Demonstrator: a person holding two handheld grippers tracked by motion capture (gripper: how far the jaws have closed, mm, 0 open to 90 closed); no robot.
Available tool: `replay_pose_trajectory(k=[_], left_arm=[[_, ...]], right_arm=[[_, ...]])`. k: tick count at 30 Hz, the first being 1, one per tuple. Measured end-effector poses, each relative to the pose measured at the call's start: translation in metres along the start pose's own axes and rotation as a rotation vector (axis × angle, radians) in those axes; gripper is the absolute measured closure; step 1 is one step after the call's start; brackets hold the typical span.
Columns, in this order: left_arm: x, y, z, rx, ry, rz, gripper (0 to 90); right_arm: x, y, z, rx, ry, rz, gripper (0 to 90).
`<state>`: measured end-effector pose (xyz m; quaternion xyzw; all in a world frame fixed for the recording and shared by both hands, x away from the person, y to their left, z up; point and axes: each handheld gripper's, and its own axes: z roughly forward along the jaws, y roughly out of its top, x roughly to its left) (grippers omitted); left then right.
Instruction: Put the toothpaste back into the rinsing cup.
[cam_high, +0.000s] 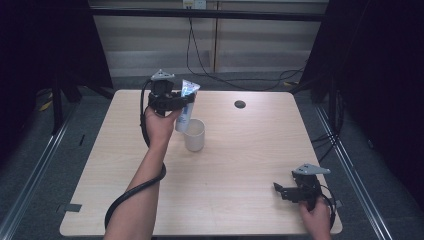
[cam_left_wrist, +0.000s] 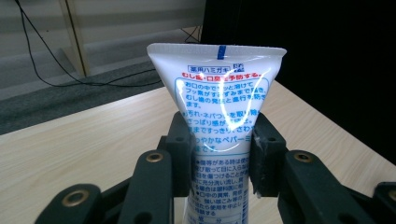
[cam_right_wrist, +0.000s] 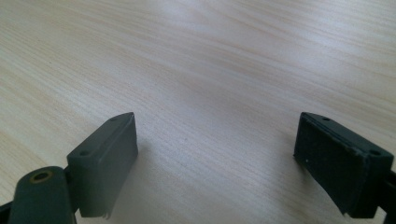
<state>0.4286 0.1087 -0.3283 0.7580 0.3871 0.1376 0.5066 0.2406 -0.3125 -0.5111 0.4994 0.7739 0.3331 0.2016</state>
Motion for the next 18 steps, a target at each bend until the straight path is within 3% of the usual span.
replay_pose_trajectory(k=[16, 18], left_arm=[[-0.002, -0.006, 0.022, -0.013, 0.002, -0.004, 66.2], [-0.004, -0.006, 0.026, -0.002, 0.012, 0.010, 66.1]], right_arm=[[0.000, 0.000, 0.000, 0.000, 0.000, 0.001, 12.9], [0.000, 0.000, 0.000, 0.000, 0.000, 0.001, 12.9]])
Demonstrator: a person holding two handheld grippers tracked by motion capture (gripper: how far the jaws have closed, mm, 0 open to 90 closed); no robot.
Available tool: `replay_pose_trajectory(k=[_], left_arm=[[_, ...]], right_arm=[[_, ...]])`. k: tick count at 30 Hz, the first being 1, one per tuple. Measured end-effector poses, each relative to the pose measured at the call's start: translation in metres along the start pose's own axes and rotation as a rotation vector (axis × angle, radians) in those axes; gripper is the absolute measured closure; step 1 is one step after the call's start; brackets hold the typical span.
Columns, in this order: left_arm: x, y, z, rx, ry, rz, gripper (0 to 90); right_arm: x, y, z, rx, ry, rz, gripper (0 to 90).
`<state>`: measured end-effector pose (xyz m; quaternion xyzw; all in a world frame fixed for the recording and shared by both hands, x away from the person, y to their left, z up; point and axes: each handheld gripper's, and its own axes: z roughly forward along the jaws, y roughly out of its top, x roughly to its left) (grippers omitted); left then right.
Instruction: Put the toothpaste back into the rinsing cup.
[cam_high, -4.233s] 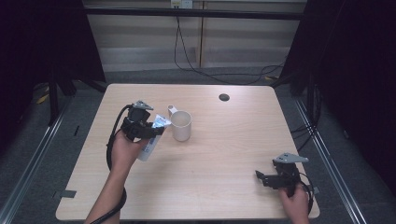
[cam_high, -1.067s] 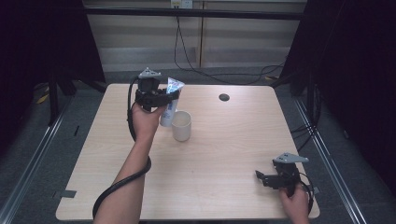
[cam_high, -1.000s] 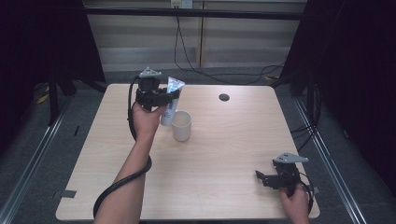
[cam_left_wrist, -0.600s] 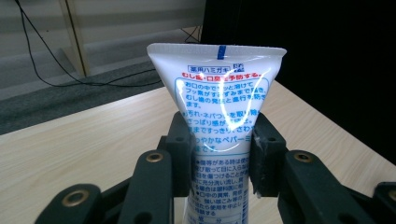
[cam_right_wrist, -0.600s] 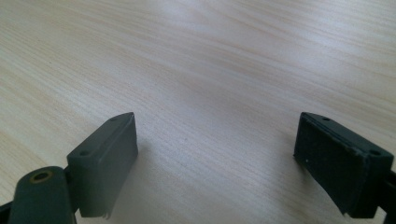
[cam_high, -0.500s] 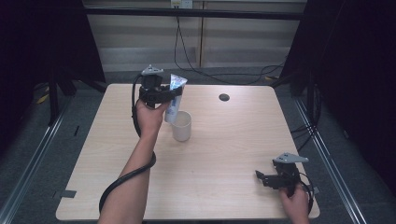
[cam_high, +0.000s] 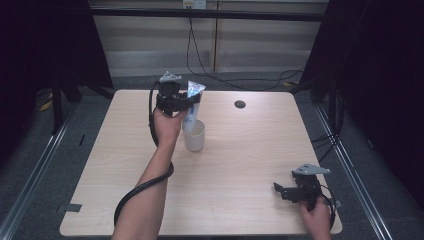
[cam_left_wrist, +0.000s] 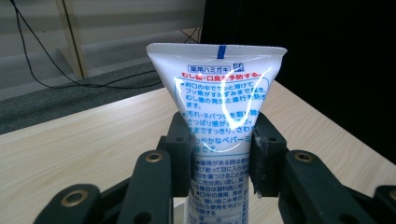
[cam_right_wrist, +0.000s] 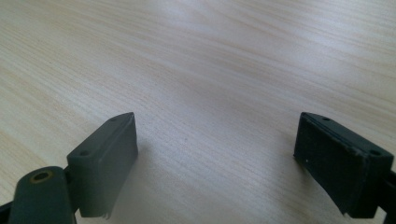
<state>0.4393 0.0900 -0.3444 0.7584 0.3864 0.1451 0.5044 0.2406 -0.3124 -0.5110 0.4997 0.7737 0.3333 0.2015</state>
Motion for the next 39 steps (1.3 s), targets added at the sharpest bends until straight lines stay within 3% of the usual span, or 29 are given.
replay_pose_trajectory(k=[14, 27, 39], left_arm=[[0.003, -0.014, 0.013, -0.015, 0.024, -0.027, 65.8], [0.001, -0.022, 0.020, -0.020, 0.043, -0.022, 65.5], [0.001, -0.043, 0.023, -0.018, 0.069, -0.017, 65.2]], right_arm=[[0.000, 0.000, 0.000, 0.001, 0.001, 0.001, 12.9], [0.000, 0.000, 0.000, 0.001, 0.000, 0.002, 12.9], [0.000, 0.000, 0.000, 0.000, 0.000, 0.000, 12.9]])
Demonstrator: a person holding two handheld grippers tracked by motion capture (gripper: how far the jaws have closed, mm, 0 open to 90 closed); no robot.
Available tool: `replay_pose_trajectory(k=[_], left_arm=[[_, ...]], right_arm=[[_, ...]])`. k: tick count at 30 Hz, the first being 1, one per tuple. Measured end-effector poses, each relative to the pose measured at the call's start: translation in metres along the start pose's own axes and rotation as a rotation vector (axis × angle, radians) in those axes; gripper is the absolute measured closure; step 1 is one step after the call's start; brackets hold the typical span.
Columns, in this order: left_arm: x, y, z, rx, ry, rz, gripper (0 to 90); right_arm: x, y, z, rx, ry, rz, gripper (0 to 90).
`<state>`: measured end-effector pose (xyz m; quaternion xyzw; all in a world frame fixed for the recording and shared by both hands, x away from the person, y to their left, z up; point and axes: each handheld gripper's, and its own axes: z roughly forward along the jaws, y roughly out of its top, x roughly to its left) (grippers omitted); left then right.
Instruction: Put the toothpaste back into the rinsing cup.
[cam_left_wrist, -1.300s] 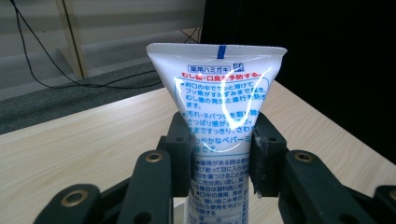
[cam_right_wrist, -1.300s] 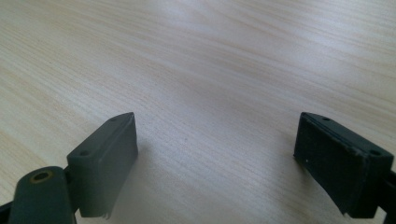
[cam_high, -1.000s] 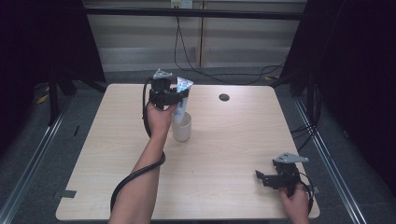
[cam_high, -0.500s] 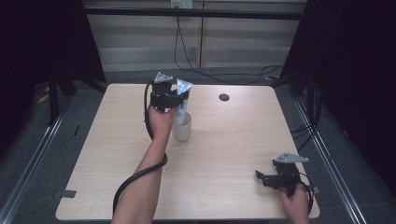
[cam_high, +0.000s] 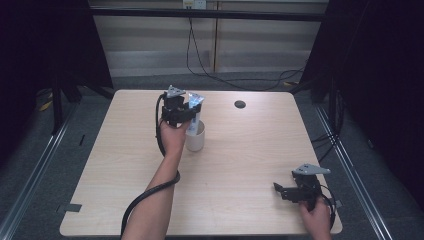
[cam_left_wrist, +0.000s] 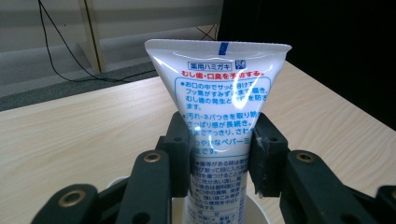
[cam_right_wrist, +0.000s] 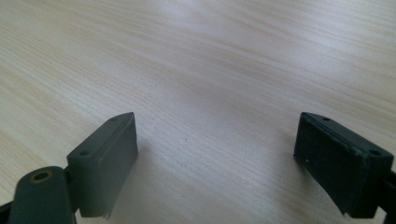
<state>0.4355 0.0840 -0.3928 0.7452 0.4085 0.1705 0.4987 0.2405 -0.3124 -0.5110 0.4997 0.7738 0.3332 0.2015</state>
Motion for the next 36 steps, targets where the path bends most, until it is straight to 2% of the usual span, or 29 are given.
replay_pose_trajectory(k=[3, 6, 15, 36], left_arm=[[0.000, -0.007, 0.001, -0.009, -0.002, -0.019, 65.1], [-0.001, -0.013, 0.002, 0.005, 0.004, -0.004, 65.0], [-0.001, -0.028, 0.001, 0.013, 0.015, -0.024, 64.7], [-0.008, -0.053, 0.000, 0.041, 0.027, -0.006, 63.9]], right_arm=[[0.000, 0.000, 0.000, 0.000, 0.000, -0.001, 12.9], [0.000, 0.000, 0.000, 0.000, 0.000, 0.000, 12.9], [0.000, 0.000, 0.000, 0.000, 0.000, -0.001, 12.9], [0.000, 0.000, 0.000, 0.000, 0.000, 0.000, 12.9]])
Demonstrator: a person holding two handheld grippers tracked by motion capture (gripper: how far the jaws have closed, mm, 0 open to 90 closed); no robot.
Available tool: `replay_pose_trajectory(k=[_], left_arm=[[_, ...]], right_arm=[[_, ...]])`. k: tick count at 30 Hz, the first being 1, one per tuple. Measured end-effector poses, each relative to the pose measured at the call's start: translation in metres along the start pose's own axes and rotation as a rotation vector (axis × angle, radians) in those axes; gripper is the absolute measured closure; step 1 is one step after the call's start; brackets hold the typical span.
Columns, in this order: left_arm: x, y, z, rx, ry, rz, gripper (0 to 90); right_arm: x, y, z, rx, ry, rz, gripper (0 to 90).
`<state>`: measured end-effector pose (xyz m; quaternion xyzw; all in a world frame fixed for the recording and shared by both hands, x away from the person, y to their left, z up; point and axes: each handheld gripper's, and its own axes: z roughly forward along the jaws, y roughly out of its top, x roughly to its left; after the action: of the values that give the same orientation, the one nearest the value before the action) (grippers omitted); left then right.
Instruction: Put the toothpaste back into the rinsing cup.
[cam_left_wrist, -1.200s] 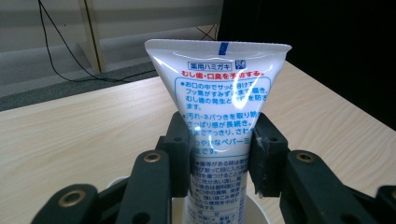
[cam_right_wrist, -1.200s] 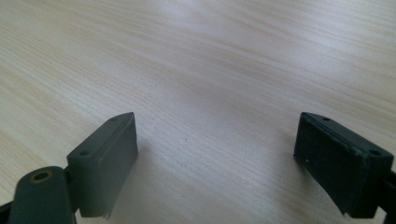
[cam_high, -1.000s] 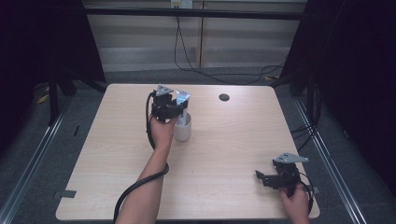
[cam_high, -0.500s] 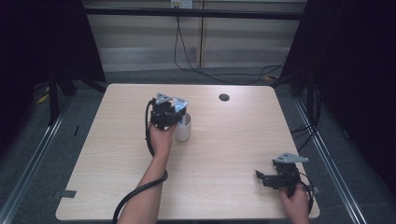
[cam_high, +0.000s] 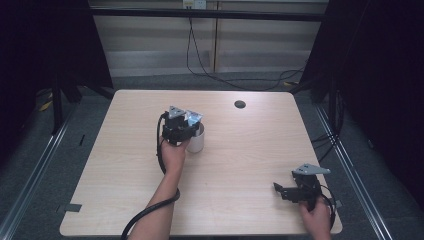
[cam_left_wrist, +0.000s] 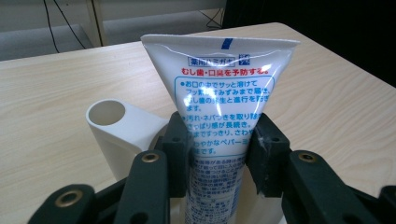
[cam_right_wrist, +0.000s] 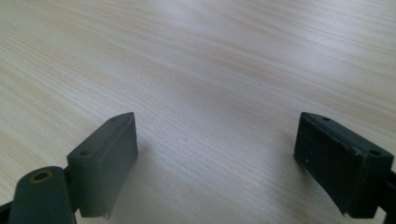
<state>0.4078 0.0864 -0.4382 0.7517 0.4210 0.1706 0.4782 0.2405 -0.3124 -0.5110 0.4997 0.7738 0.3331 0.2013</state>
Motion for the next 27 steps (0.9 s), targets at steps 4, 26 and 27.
replay_pose_trajectory(k=[4, 26, 27], left_arm=[[0.000, -0.002, 0.000, 0.004, -0.001, 0.008, 63.8], [-0.007, -0.012, -0.006, -0.035, -0.014, 0.020, 57.7], [-0.007, -0.012, -0.007, -0.036, -0.013, 0.020, 56.6]], right_arm=[[0.000, 0.000, 0.000, 0.000, 0.000, -0.001, 12.9], [0.000, 0.000, 0.000, 0.000, 0.000, -0.001, 12.9], [0.000, 0.000, 0.000, 0.000, 0.000, -0.001, 12.9]])
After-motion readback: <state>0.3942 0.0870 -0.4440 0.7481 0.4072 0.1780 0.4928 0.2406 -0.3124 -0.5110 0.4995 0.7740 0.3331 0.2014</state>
